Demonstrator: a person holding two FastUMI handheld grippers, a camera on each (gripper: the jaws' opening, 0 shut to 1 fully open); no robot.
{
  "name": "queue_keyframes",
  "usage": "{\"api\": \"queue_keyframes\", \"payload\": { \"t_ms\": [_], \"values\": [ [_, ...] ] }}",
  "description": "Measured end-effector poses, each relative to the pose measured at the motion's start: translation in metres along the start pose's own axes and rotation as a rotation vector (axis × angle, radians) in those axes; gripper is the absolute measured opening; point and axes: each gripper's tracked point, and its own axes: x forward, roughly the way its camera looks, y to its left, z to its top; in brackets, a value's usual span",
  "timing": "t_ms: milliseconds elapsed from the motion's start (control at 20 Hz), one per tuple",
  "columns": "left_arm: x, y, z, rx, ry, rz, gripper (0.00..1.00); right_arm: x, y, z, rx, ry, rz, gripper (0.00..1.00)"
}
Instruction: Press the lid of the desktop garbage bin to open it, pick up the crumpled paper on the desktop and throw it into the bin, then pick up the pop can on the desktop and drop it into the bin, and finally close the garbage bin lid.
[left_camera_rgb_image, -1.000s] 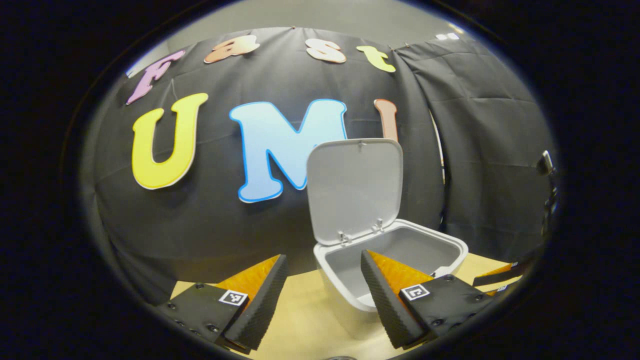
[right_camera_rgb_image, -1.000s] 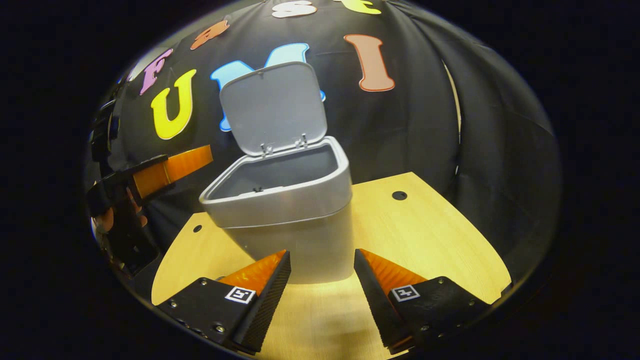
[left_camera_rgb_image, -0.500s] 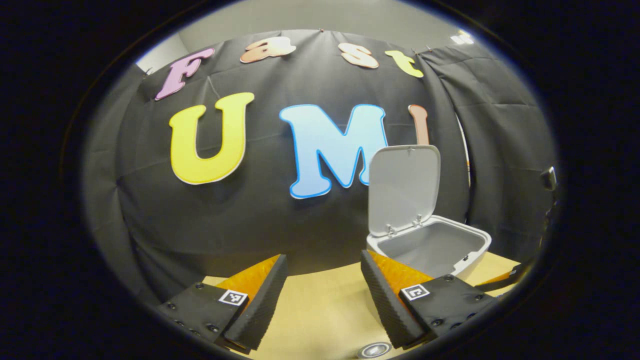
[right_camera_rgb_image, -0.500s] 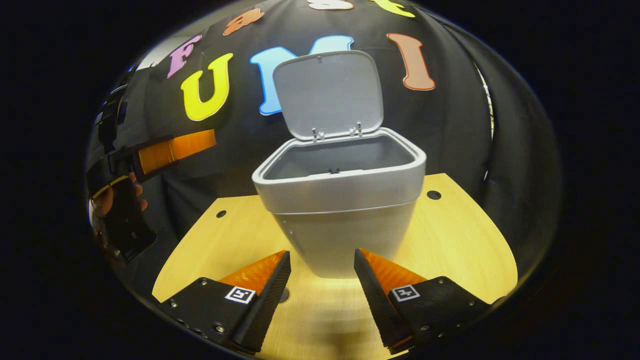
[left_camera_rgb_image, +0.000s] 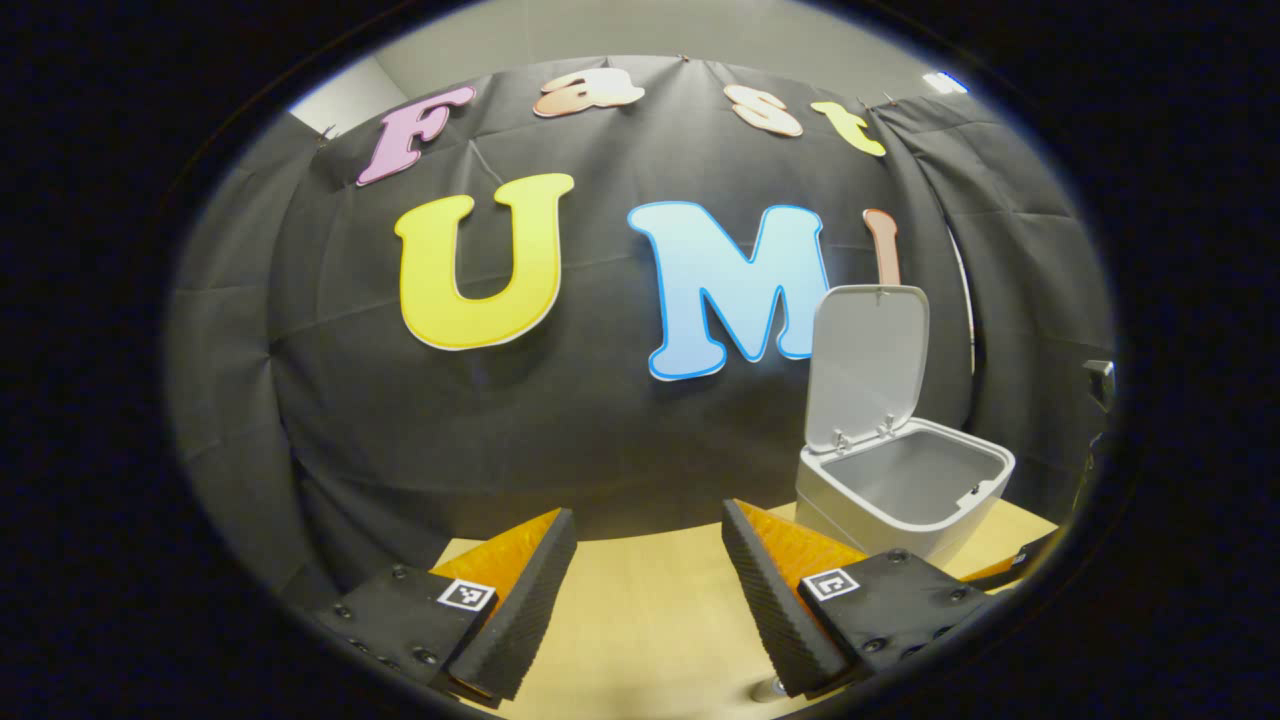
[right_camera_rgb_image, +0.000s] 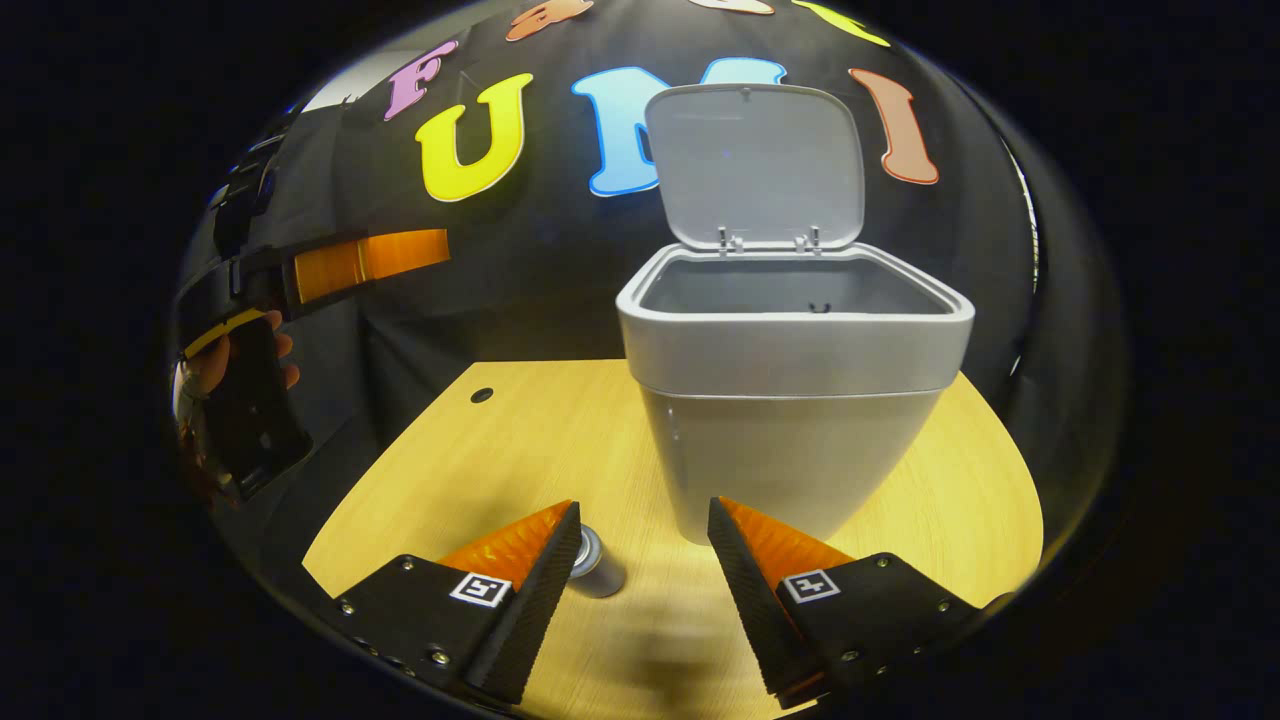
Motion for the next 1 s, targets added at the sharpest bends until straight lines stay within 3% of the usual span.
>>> {"api": "queue_keyframes", "payload": {
  "t_ms": [250,300,400,950,1000],
  "values": [
    [-0.004,0.019,-0.005,0.002,0.003,0.024,0.96,0.01,0.019,-0.004,-0.029,0.017,0.034,0.83],
    [-0.005,0.022,-0.006,0.002,0.004,0.027,1.0,0.012,0.023,-0.004,-0.036,0.021,0.039,0.83],
    [-0.007,0.028,-0.007,0.001,0.005,0.035,0.96,0.015,0.029,-0.007,-0.05,0.034,0.05,0.83],
    [-0.017,0.053,-0.017,-0.008,0.018,0.081,1.0,0.033,0.047,-0.028,-0.117,0.095,0.078,0.83],
    [-0.018,0.055,-0.017,-0.008,0.018,0.085,0.96,0.034,0.049,-0.031,-0.124,0.1,0.08,0.83]
  ]
}}
